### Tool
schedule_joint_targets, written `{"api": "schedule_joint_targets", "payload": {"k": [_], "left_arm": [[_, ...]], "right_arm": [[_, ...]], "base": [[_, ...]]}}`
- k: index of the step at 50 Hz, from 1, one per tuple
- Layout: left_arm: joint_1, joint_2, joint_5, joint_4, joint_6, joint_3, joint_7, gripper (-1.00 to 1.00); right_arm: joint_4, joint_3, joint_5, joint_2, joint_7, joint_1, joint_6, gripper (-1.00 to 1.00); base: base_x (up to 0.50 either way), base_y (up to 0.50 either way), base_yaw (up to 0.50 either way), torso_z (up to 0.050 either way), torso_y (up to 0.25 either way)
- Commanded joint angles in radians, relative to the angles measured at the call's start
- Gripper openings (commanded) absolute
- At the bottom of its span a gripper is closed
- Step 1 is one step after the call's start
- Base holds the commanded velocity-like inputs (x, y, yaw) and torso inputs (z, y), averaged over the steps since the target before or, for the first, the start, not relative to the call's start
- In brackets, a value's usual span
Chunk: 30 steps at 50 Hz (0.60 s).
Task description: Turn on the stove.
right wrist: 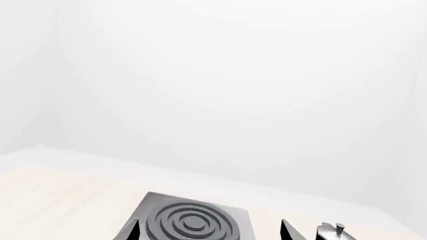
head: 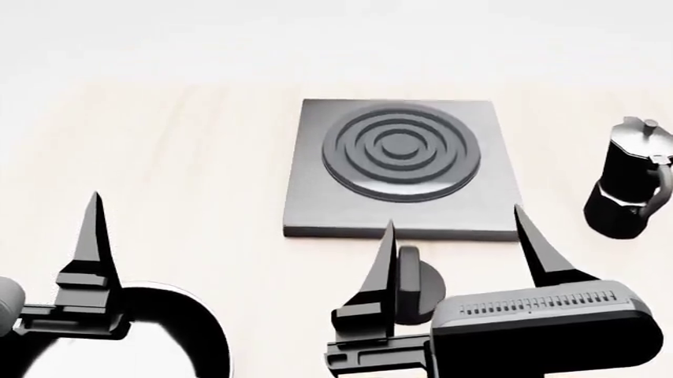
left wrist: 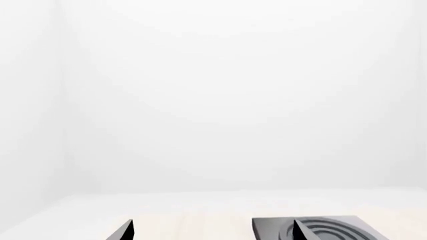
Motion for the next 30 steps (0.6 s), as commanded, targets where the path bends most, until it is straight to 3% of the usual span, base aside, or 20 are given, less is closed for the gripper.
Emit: {"api": "schedule_joint_targets", "payload": {"k": [1,30], "left_arm": [[0.000,-0.004,-0.005,0.001,0.002,0.002,-0.005,1.00],[-0.001,-0.012,-0.018,-0.008,0.011,0.008,-0.016,1.00]], "right_arm": [[-0.002,-0.001,0.005,0.003,0.005,-0.001,-0.002,1.00],[0.004,0.002,0.022,0.008,0.015,0.002,-0.005,1.00]], "base": [[0.19,0.00,0.00,0.000,0.000],[0.19,0.00,0.00,0.000,0.001]]}}
